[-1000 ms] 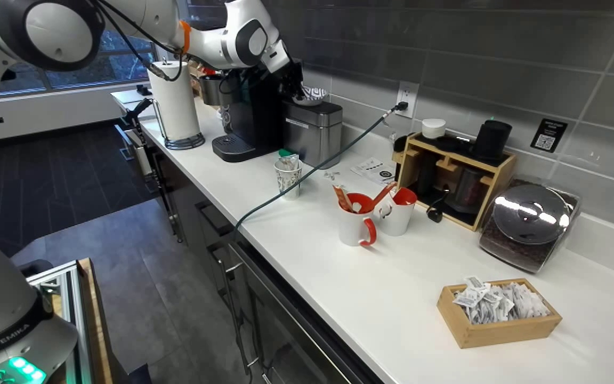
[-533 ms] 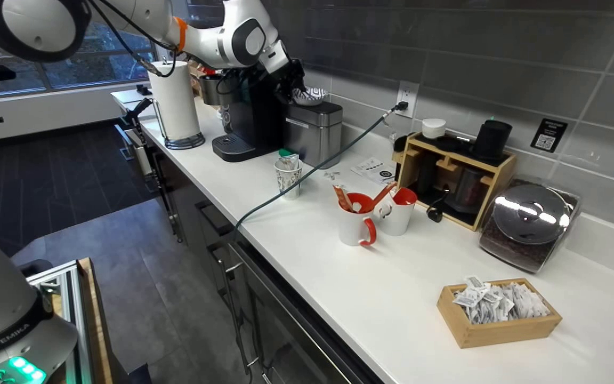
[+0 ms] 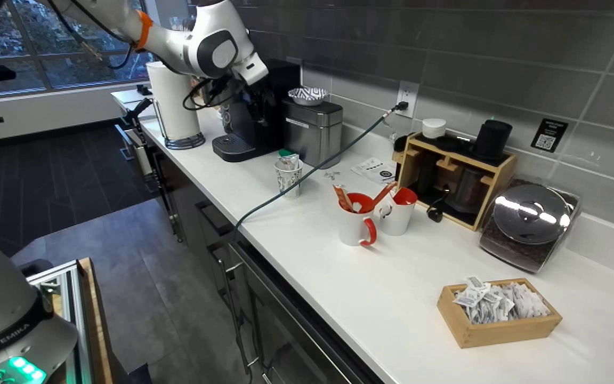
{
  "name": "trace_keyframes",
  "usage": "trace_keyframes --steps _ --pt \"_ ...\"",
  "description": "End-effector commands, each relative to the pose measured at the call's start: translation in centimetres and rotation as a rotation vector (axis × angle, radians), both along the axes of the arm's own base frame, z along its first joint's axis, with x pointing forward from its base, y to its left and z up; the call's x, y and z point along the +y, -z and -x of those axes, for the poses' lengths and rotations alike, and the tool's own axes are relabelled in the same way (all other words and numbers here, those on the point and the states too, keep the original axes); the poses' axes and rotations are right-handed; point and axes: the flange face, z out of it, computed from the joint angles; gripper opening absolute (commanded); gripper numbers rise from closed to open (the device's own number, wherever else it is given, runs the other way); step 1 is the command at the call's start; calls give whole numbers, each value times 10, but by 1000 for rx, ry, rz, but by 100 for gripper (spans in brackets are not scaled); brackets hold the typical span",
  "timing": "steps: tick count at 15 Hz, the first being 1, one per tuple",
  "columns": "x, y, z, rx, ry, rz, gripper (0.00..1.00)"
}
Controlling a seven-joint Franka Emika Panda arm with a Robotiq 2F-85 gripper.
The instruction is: Put the bowl on top of the silver object
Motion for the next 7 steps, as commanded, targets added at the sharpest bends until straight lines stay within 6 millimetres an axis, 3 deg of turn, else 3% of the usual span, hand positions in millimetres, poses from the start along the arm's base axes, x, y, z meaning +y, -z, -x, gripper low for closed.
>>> trace_keyframes --steps 1,6,7 --pt "-15 37 65 71 -133 135 100" --pt "-43 54 139 33 -375 282 100" --pt "-27 52 101 63 -300 233 100"
